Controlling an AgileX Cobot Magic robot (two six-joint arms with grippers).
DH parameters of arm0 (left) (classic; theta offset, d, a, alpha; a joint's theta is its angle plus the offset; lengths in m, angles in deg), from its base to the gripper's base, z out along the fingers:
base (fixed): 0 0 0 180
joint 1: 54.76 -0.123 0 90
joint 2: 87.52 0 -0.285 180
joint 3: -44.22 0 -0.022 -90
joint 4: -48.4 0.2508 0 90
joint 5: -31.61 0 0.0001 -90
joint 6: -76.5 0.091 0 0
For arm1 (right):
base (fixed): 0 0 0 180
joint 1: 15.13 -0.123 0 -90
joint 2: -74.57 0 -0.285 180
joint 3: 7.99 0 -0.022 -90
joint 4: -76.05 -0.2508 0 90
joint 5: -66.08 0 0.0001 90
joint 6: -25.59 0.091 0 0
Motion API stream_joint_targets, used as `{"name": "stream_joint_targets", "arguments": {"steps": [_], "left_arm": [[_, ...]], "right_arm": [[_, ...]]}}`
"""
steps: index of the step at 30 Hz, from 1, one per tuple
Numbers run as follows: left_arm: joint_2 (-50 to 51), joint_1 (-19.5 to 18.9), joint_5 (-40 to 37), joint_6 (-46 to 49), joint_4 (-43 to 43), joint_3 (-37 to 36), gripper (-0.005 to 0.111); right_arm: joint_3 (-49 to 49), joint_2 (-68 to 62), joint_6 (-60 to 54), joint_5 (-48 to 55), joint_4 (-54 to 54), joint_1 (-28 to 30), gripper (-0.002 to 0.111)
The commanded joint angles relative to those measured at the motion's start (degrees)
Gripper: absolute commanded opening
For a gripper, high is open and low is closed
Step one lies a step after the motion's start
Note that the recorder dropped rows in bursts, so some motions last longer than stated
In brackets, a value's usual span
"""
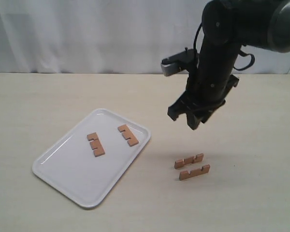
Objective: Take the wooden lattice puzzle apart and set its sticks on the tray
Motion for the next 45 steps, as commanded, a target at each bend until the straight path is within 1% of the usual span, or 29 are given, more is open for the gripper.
{"name": "stream_joint_targets", "arguments": {"steps": [1,4,8,16,18,22,26,29,33,40,45], "left_arm": [[-0.03,0.37,0.67,0.06,-0.13,-0.10,0.000],[-0.03,0.37,0.67,0.06,-0.13,-0.10,0.000],[-0.03,0.37,0.67,0.06,-0.13,-0.10,0.000],[-0.03,0.37,0.67,0.06,-0.13,-0.10,0.000],[-0.03,0.37,0.67,0.06,-0.13,-0.10,0.000],[-0.03,0.37,0.67,0.06,-0.13,-0.10,0.000],[-0.03,0.37,0.67,0.06,-0.13,-0.10,0.000],[-0.03,0.37,0.67,0.06,-0.13,-0.10,0.000],[-0.03,0.37,0.67,0.06,-0.13,-0.10,0.000],[-0.03,0.37,0.67,0.06,-0.13,-0.10,0.000],[-0.03,0.37,0.67,0.06,-0.13,-0.10,0.000]], "right_arm": [[5.08,0.52,1.15,-0.56,0.54,0.34,0.030],[6.88,0.52,5.79,-4.36,0.94,0.34,0.030],[7.57,0.52,7.45,-7.83,1.35,0.34,0.030],[7.67,-0.49,10.40,-8.63,1.61,0.34,0.031],[7.67,-1.45,10.50,-8.18,1.42,0.34,0.038],[7.67,-3.47,11.60,-5.17,-0.13,0.34,0.059],[7.67,-4.49,11.60,-2.50,-0.13,0.34,0.071],[7.67,-4.49,11.42,-1.59,-0.13,0.34,0.076],[9.40,-4.49,11.33,-1.94,-0.30,0.34,0.078],[17.86,-3.06,9.85,-13.02,-2.89,0.34,0.077],[19.48,-2.62,10.09,-16.30,-2.89,0.34,0.077]]}}
